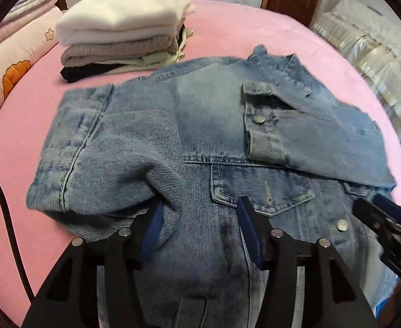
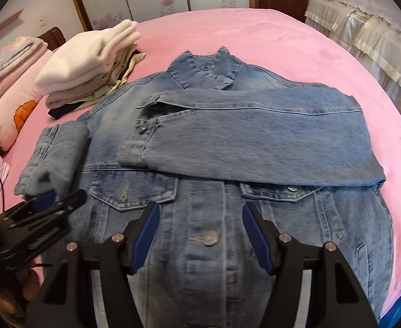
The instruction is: Fold large clothes
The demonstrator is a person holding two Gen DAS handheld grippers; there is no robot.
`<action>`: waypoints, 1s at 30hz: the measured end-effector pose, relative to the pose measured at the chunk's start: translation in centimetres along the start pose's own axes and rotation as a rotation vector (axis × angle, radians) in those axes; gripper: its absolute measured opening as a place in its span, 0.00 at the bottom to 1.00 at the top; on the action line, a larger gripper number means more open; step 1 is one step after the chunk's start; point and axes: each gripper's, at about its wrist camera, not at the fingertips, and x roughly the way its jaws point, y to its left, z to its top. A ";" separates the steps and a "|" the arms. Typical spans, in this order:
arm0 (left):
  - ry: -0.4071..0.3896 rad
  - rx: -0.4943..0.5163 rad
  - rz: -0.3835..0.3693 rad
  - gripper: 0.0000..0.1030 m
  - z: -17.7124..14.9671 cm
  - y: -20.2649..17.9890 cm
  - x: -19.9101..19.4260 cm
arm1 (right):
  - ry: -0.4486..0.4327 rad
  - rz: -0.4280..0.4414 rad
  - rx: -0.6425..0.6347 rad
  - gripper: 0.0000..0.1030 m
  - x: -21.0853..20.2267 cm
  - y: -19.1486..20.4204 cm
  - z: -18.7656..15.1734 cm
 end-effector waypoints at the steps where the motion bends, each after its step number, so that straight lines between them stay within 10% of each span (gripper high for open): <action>1: -0.006 -0.008 -0.010 0.52 0.0 0.2 -0.5 | -0.001 0.015 -0.002 0.61 -0.1 0.1 0.1; 11: -0.001 -0.206 -0.272 0.58 -2.7 3.2 -1.1 | -0.077 0.230 -0.264 0.61 -2.1 9.1 5.5; 23: -0.037 -0.216 0.295 0.58 -4.4 10.6 -6.7 | -0.020 0.293 -0.559 0.61 0.0 20.0 4.8; 30: -0.008 -0.373 0.321 0.58 -5.7 15.2 -6.6 | 0.065 0.329 -0.673 0.61 2.4 25.4 2.2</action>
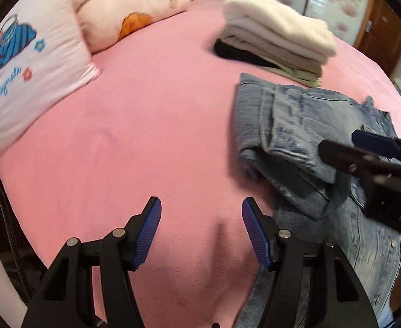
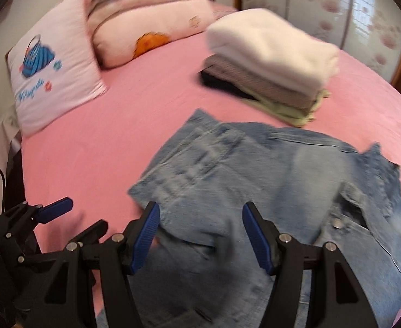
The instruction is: Fold large clothes
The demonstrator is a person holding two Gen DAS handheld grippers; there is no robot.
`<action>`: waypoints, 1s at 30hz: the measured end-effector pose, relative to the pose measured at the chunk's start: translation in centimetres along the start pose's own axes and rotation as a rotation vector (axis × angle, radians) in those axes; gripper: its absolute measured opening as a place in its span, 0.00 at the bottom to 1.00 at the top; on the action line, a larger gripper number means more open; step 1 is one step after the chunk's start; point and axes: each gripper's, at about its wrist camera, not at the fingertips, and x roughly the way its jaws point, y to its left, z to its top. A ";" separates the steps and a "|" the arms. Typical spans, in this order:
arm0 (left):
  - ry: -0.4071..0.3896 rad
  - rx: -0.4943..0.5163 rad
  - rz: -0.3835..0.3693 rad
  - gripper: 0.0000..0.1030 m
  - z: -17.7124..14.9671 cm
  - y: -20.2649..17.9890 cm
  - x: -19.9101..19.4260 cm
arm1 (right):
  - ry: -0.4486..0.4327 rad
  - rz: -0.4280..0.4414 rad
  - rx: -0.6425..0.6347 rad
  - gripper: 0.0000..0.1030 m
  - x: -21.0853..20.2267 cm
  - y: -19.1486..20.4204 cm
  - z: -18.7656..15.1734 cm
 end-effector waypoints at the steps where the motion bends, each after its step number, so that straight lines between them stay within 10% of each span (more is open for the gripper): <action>1: 0.005 -0.007 0.002 0.59 0.0 0.2 0.2 | 0.009 0.006 -0.014 0.61 0.5 0.6 0.1; 12: 0.051 -0.036 -0.017 0.59 0.0 -0.1 1.2 | 0.058 -0.098 -0.179 0.66 4.6 3.4 0.3; 16: 0.047 -0.036 -0.018 0.59 0.1 -0.1 1.1 | 0.032 -0.084 -0.160 0.34 3.7 3.0 0.3; 30: 0.043 0.015 -0.041 0.58 -0.3 -2.0 0.8 | -0.129 -0.089 0.389 0.23 -7.3 -12.8 -7.0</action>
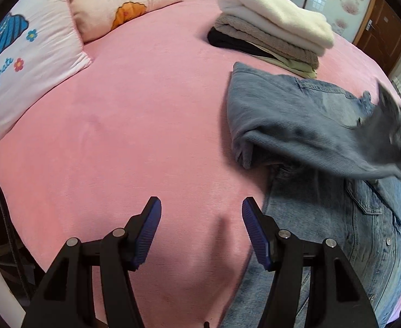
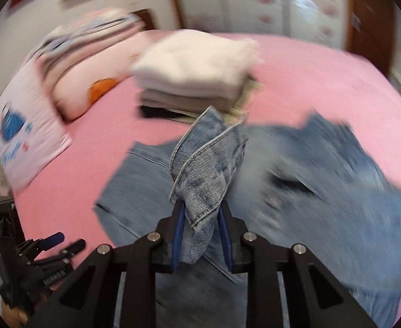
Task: Fold large clothes
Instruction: 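Grasp the jacket hem at the button placket with the right tool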
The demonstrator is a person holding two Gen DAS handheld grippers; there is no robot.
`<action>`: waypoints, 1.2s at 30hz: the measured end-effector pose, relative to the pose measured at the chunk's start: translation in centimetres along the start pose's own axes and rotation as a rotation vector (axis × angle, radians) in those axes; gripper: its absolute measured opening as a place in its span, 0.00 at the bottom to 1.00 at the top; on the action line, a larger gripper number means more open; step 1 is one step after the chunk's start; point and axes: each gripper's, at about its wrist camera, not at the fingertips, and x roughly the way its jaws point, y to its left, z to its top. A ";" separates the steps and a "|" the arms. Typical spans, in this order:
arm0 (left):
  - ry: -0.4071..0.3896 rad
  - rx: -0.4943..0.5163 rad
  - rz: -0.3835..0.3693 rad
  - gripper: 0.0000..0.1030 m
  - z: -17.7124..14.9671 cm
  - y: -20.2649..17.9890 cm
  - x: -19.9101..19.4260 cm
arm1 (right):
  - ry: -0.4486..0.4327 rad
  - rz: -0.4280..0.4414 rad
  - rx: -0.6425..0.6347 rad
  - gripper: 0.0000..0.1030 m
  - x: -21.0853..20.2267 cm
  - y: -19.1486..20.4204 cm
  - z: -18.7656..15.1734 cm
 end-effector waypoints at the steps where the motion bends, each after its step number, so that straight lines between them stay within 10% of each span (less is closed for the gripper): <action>1: 0.003 0.009 -0.002 0.58 0.0 -0.4 0.1 | 0.036 -0.007 0.045 0.24 0.4 -1.9 -1.2; 6: 0.007 0.066 -0.012 0.58 0.2 -2.3 0.6 | 0.209 0.029 0.170 0.36 2.8 -6.4 -5.1; 12: -0.007 0.125 0.015 0.58 1.2 -4.1 1.4 | 0.173 0.086 0.295 0.60 1.8 -10.0 -4.4; 24: 0.015 0.151 0.034 0.58 2.0 -5.3 3.4 | 0.180 0.093 0.391 0.63 5.6 -14.7 -1.7; 31: 0.018 0.145 0.044 0.58 2.0 -5.3 3.9 | 0.165 0.103 0.216 0.51 7.5 -11.6 -0.7; 36: 0.009 0.144 0.049 0.58 2.1 -5.3 3.8 | 0.135 0.062 0.091 0.21 6.8 -9.1 0.0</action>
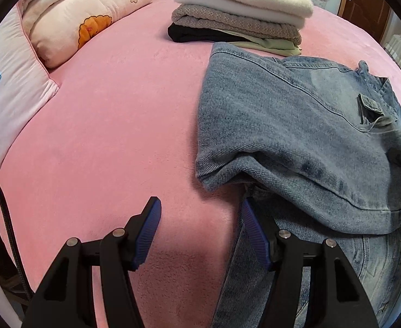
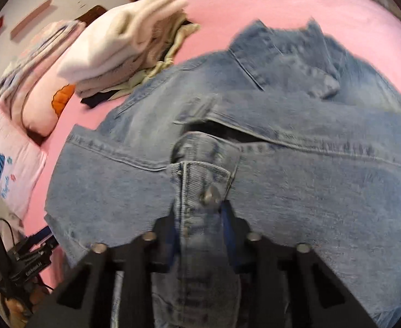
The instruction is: Fold large clothes
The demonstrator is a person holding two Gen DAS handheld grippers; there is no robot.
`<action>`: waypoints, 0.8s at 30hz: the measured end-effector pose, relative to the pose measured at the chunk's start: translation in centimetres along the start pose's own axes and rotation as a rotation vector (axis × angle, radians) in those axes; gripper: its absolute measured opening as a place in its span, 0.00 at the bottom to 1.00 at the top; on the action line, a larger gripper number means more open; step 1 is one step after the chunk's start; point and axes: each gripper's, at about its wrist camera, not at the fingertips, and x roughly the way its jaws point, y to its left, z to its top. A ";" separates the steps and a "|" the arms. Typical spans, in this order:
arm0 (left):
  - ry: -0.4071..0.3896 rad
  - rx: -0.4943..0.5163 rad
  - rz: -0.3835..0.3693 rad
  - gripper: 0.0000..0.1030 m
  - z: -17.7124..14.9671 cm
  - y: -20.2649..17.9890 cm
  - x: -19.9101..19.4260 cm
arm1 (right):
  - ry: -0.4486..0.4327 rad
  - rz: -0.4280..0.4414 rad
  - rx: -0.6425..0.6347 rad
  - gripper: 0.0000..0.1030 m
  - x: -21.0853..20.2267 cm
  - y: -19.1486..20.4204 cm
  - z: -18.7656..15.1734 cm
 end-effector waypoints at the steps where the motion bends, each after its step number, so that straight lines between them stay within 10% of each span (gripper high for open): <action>1: -0.004 0.001 0.002 0.58 0.1 0.0 -0.1 | -0.026 -0.023 -0.048 0.21 -1.0 1.1 0.1; 11: -0.042 0.031 -0.022 0.58 2.1 -2.2 -0.6 | -0.356 -0.207 -0.180 0.21 -13.8 2.6 3.4; 17: -0.013 0.120 -0.072 0.58 2.2 -4.8 -0.1 | -0.236 -0.388 -0.036 0.21 -10.8 -5.1 2.9; 24: 0.041 0.243 -0.217 0.58 2.3 -5.6 -2.6 | -0.034 -0.357 0.131 0.29 -3.2 -12.8 -0.1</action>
